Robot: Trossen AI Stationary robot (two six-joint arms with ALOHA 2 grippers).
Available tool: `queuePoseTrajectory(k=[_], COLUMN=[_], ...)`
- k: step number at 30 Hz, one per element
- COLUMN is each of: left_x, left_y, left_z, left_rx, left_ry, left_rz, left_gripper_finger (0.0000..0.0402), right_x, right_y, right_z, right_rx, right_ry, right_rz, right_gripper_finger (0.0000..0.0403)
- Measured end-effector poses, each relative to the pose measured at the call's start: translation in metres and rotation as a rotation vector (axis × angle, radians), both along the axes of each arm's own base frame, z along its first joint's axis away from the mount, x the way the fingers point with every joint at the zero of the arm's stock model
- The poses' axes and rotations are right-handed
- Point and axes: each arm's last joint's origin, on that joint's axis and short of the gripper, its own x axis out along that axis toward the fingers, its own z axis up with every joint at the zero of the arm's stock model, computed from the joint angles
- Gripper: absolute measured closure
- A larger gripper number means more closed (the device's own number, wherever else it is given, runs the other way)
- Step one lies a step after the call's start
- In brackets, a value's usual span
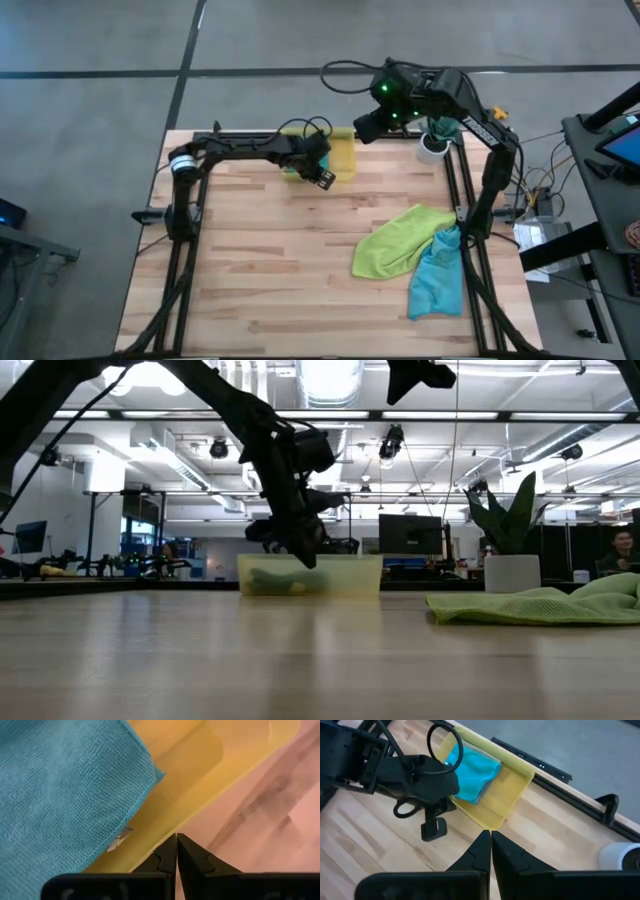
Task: Fold microfiber towels
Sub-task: Adjust the yellow bin, then fold the green microfiber cloth
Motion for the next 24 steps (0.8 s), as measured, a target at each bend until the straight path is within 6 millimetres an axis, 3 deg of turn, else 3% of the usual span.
queuePoseTrajectory(k=[6,11,17,20,24], left_x=[0.001,0.0,-0.005,-0.007,0.003], left_y=[-0.005,-0.019,-0.023,-0.027,-0.035], left_z=[0.009,0.031,0.054,0.065,0.079], left_rx=[-0.028,-0.028,0.014,0.024,-0.006], left_ry=[-0.05,-0.117,-0.182,-0.234,-0.432], left_rz=[-0.098,-0.181,-0.202,-0.248,-0.476], left_gripper_finger=[0.0402,0.0402,0.0402,0.0402,0.0402], right_x=[-0.001,-0.002,-0.006,-0.015,-0.034], right_y=[0.001,0.002,0.004,0.008,0.018], right_z=[-0.001,-0.002,0.001,0.009,0.033], right_rx=[0.016,0.04,0.047,0.043,-0.05], right_ry=[0.003,0.019,-0.001,-0.036,-0.16], right_rz=[-0.021,-0.002,-0.02,-0.041,-0.099], right_gripper_finger=[0.0394,0.0394,0.0394,0.0391,0.0388])
